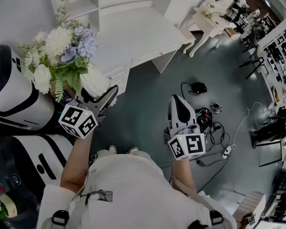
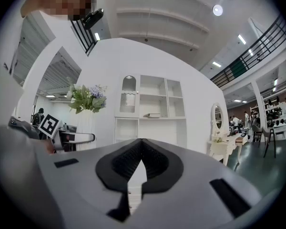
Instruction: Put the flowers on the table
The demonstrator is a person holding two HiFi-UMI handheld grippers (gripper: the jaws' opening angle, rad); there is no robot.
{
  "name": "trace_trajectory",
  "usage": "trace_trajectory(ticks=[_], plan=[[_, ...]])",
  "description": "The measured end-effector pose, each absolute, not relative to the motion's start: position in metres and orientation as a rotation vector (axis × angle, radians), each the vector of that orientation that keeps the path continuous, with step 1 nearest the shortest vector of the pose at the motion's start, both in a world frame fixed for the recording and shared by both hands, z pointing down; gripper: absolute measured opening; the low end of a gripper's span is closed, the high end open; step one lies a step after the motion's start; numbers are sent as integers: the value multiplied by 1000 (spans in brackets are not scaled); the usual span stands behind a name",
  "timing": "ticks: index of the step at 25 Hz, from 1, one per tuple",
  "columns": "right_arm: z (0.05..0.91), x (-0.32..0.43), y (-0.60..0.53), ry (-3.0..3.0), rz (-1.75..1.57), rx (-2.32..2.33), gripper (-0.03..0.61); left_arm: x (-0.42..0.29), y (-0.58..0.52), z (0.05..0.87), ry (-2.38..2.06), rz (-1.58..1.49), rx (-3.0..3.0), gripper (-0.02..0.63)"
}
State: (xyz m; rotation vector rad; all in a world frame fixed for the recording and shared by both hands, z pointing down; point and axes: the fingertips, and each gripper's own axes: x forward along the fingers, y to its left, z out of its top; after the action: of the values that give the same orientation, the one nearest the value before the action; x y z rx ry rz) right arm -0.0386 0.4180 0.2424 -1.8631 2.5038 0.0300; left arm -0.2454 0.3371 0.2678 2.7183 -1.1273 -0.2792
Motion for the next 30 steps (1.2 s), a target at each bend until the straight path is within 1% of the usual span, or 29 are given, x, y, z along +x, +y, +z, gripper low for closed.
trace_trajectory(ticks=[11, 17, 22, 30], plan=[[243, -33, 425, 2529, -11, -1820, 9, -241, 347, 263, -1157, -273, 2709, 382], [233, -24, 441, 2568, -2, -1803, 9, -226, 364, 248, -1178, -259, 2707, 382], [259, 13, 429, 2552, -15, -1807, 9, -193, 350, 274, -1171, -254, 2708, 382], [281, 38, 390, 2549, -76, -1813, 9, -169, 311, 294, -1168, -216, 2691, 382]])
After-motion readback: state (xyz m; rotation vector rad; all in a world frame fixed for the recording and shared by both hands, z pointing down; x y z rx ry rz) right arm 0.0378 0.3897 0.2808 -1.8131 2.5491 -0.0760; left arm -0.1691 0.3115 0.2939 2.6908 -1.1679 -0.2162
